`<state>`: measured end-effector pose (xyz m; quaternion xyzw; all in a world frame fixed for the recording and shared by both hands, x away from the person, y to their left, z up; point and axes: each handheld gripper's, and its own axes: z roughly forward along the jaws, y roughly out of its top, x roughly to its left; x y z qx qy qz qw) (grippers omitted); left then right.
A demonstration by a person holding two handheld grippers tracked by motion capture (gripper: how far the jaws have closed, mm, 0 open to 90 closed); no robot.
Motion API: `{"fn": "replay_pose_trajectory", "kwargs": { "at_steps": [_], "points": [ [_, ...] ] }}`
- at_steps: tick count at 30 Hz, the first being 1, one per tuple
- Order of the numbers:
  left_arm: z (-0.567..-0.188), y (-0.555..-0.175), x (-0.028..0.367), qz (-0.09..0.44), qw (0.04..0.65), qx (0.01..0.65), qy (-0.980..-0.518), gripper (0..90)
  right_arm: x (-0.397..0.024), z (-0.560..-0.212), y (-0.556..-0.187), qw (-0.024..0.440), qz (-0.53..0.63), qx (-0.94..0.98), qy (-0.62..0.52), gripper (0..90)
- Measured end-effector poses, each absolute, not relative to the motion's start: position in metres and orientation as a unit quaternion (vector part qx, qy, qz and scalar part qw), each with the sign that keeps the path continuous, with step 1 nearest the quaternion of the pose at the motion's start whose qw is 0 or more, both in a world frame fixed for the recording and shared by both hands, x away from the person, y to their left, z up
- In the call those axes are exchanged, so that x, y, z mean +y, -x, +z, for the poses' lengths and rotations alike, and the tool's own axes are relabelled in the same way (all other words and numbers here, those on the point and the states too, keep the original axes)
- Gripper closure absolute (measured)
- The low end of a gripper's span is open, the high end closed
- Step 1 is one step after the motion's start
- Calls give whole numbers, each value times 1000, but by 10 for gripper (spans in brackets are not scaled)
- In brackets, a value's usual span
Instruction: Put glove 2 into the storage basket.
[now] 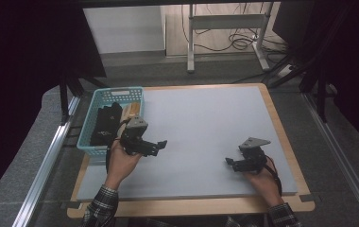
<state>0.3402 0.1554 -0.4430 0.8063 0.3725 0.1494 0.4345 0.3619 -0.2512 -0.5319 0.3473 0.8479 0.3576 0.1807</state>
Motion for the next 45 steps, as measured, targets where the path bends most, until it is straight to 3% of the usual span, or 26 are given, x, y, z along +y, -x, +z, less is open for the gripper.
{"fn": "replay_pose_trajectory", "kwargs": {
  "at_steps": [45],
  "points": [
    [-498,-325,89,108,441,309,-836,0,-251,-532,-362,180,358,848,-348,209]
  ]
}}
